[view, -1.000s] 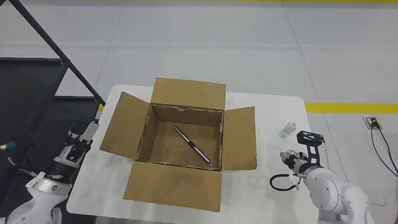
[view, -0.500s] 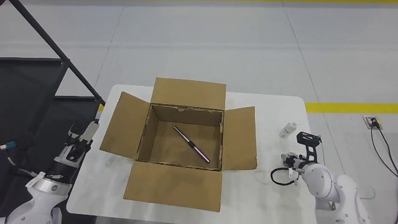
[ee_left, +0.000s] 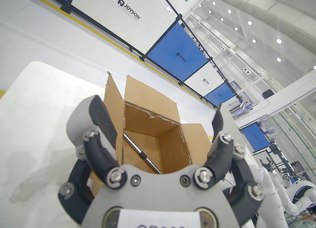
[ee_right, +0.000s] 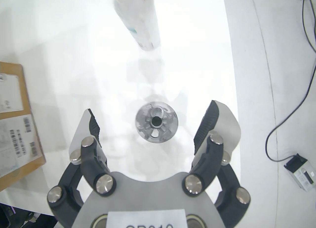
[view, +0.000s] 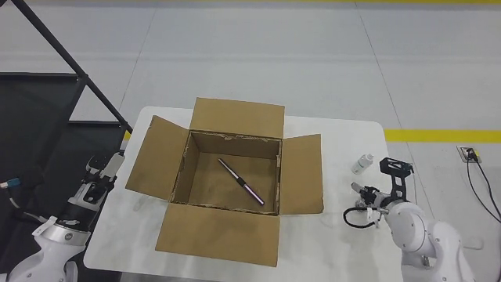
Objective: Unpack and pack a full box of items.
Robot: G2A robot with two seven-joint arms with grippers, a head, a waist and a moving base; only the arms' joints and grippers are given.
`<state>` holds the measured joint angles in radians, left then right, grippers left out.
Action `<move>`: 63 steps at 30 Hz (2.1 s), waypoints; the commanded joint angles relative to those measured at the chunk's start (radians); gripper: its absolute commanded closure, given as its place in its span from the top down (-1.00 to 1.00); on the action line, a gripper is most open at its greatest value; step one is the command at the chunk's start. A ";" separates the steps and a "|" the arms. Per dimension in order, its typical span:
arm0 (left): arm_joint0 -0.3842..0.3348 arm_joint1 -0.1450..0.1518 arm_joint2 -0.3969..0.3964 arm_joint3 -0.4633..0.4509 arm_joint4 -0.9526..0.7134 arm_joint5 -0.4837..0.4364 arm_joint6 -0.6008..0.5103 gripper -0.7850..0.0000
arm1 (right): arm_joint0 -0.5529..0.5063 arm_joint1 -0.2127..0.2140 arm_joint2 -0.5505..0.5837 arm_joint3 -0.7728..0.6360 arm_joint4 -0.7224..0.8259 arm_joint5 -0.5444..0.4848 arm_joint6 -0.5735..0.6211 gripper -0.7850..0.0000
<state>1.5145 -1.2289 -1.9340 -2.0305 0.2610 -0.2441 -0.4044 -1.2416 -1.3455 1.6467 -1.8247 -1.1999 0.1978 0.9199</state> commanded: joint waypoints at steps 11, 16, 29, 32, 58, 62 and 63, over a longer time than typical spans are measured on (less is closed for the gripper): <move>0.003 0.000 -0.001 -0.001 -0.003 0.003 0.010 1.00 | 0.199 -0.027 -0.474 -0.198 -0.045 -0.254 -0.084 1.00; 0.028 0.000 -0.033 -0.001 -0.022 0.013 0.057 1.00 | 0.480 -0.082 -0.712 0.140 0.046 -0.274 -0.006 0.44; 0.062 0.001 -0.077 -0.009 -0.051 0.014 0.079 1.00 | 0.835 -0.249 -0.987 0.879 0.280 -0.226 -0.039 -0.11; 0.062 0.001 -0.077 -0.009 -0.051 0.014 0.079 1.00 | 0.856 -0.273 -1.019 0.960 0.273 -0.217 -0.041 -0.15; 0.062 0.001 -0.077 -0.009 -0.051 0.014 0.079 1.00 | 0.955 -0.434 -1.101 1.366 0.315 -0.297 -0.129 -0.29; 0.062 0.001 -0.077 -0.009 -0.051 0.014 0.079 1.00 | 0.963 -0.454 -1.105 1.405 0.316 -0.309 -0.158 -0.28; 0.062 0.001 -0.077 -0.009 -0.051 0.014 0.079 1.00 | 0.965 -0.459 -1.106 1.414 0.316 -0.312 -0.161 -0.28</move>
<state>1.5769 -1.2283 -2.0107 -2.0393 0.2097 -0.2305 -0.3251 -0.2785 -1.7999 0.5417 -0.4196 -0.8834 -0.1119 0.7620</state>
